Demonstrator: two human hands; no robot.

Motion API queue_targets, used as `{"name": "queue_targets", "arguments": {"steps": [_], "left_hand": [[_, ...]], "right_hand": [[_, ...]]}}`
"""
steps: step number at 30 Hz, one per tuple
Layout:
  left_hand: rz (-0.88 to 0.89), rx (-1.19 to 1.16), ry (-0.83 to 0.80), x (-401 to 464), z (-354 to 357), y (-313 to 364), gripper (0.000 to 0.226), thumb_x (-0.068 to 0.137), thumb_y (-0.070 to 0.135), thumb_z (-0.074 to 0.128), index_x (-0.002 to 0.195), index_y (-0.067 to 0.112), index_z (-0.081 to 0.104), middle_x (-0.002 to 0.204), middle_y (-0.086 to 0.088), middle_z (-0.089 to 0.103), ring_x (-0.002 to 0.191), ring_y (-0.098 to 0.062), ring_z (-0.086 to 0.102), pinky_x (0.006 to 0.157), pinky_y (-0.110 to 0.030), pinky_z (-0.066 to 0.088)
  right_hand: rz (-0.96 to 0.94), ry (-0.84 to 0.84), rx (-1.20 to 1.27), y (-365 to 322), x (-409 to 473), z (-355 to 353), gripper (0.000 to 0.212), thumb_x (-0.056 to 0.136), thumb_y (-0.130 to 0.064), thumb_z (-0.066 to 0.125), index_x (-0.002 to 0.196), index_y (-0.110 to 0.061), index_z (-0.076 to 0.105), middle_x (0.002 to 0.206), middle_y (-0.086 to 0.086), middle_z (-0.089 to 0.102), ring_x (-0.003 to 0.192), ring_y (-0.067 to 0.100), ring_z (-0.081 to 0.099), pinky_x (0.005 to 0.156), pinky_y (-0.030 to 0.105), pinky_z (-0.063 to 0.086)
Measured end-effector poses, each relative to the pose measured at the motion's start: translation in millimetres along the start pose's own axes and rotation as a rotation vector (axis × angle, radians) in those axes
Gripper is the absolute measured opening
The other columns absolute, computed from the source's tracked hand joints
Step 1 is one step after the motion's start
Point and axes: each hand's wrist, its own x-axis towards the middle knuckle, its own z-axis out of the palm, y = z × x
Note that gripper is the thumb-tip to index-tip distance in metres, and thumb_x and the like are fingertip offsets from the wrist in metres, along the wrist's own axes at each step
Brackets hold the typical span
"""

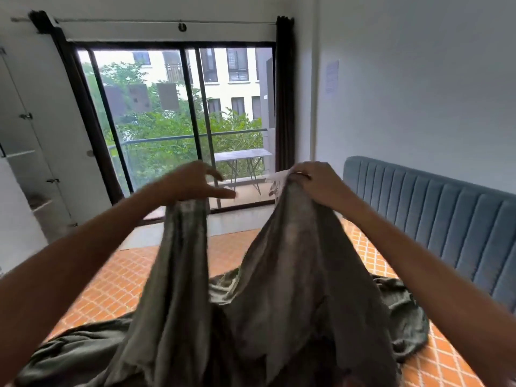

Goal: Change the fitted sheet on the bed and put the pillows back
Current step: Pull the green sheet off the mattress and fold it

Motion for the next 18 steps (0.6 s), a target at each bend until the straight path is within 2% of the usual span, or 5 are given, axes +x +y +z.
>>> {"name": "queue_targets", "arguments": {"steps": [2,4,8,13,18], "left_hand": [[0.061,-0.052,-0.041,7.2,25.7,23.3,0.053,0.076,0.054,0.07,0.114,0.018,0.069,0.105,0.005,0.06,0.101,-0.009,0.054,0.083,-0.02,0.035],[0.093,-0.098,-0.108,15.8,48.1,30.6,0.037,0.085,0.049,0.065,0.091,0.013,0.073,0.08,0.003,0.059,0.078,-0.009,0.056,0.069,-0.023,0.035],[0.156,-0.1,-0.159,12.8,66.5,34.8,0.044,0.094,0.032,0.059,0.053,0.021,0.048,0.049,0.004,0.039,0.04,-0.001,0.038,0.049,-0.02,0.028],[0.199,-0.007,-0.187,15.1,58.3,38.6,0.035,0.095,0.02,0.058,0.062,0.009,0.059,0.05,0.002,0.044,0.043,-0.001,0.041,0.05,-0.018,0.03],[0.169,-0.027,-0.062,18.0,38.9,28.6,0.031,0.096,0.018,0.056,0.085,-0.008,0.07,0.06,-0.009,0.057,0.049,-0.006,0.043,0.051,-0.014,0.032]], "right_hand": [[-0.063,-0.067,0.027,-21.0,4.1,15.4,0.022,0.094,-0.015,0.055,0.108,-0.01,0.072,0.111,0.01,0.07,0.107,0.026,0.061,0.08,0.021,0.034],[-0.094,-0.117,0.016,-31.6,2.7,26.3,0.019,0.092,-0.017,0.06,0.103,-0.011,0.074,0.103,0.01,0.072,0.1,0.024,0.063,0.07,0.019,0.032],[-0.082,-0.136,0.017,-28.4,-11.8,42.4,0.015,0.088,-0.016,0.065,0.094,-0.005,0.074,0.093,0.014,0.07,0.092,0.026,0.063,0.08,0.029,0.042],[-0.07,0.014,0.066,-18.1,-38.2,55.5,0.018,0.089,-0.013,0.064,0.101,-0.001,0.071,0.101,0.013,0.061,0.093,0.022,0.057,0.087,0.025,0.038],[0.018,-0.15,0.004,8.0,-85.8,82.3,0.015,0.085,-0.004,0.058,0.099,-0.002,0.062,0.098,0.015,0.06,0.094,0.036,0.061,0.083,0.042,0.048]]}}
